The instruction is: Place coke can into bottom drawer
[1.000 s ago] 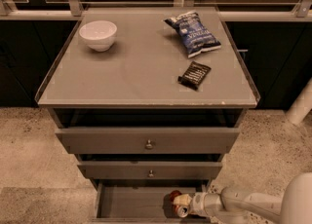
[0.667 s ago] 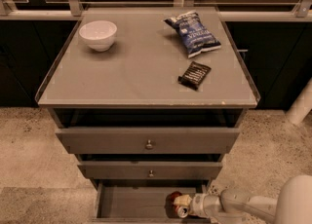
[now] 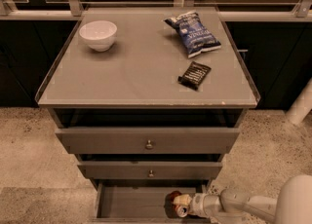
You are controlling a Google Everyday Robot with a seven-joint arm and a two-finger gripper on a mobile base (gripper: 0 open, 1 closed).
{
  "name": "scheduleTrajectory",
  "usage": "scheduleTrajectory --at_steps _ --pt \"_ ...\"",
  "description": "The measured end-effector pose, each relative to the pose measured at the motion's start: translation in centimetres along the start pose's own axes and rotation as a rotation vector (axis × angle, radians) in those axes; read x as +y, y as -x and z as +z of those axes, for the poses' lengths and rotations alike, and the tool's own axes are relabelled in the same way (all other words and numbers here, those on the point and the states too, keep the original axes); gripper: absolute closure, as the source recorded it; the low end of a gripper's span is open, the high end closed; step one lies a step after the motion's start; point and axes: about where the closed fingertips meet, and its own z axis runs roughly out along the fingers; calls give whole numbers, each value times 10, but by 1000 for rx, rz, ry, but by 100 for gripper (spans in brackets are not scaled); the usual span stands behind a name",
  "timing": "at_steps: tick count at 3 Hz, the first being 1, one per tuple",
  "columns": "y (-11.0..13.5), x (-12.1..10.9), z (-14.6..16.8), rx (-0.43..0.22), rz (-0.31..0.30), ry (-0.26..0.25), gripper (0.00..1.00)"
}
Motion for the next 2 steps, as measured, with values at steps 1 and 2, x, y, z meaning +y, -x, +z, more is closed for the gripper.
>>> scheduleTrajectory --at_steps 1,2 --pt "0 0 0 0 0 0 35" --pt "0 0 0 0 0 0 10"
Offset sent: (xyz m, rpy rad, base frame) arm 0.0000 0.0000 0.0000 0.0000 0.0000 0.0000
